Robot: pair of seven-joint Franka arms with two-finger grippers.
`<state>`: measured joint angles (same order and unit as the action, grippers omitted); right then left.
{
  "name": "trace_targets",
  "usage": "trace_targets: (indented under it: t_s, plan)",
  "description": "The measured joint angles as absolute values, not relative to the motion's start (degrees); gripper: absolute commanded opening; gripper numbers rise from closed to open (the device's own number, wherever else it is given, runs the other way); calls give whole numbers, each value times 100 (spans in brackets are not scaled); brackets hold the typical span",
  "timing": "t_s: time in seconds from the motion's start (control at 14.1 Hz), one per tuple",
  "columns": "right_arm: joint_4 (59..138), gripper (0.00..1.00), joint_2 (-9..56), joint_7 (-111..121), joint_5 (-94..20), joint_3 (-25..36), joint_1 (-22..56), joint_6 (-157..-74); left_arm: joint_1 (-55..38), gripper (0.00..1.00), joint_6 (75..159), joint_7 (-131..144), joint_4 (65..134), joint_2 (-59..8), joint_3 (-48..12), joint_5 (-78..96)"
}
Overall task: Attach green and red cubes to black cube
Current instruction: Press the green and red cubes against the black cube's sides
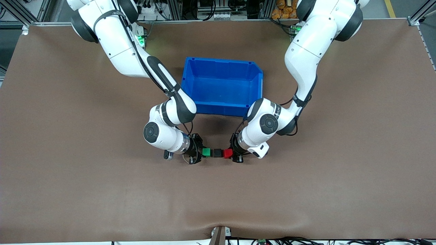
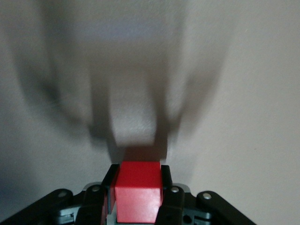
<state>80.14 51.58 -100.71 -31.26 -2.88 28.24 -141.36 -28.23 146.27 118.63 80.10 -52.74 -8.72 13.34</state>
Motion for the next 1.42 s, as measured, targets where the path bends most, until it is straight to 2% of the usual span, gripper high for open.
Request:
trace_targets:
  t_s: [0.78,0.85,0.92,0.99,1.06,1.42]
  plan:
    - [7917,0,5244,-10256,-3130,-283,2951,-14307,-2911,0,14629,11876,8004,-5277,-830,1333]
    - [7916,0,5244,-10256,-3130,-282,2951,-14305,-2929,5,14629,11876,8003,-5277,-809,1333]
    - [7916,0,5244,-10255,-3130,-282,2951,-14304,-2943,31,14629,11876,8001,-5277,-795,1333]
    - [7916,0,5244,-10256,-3130,-282,2952,-14304,-2949,68,14629,11876,8000,-5277,-789,1333]
    - [7915,0,5244,-10255,-3130,-282,2952,-14304,-2951,100,14628,11871,8000,-5277,-788,1333]
    - [7914,0,5245,-10255,-3130,-282,2952,-14304,-3164,100,14629,11826,7978,-5369,-787,636]
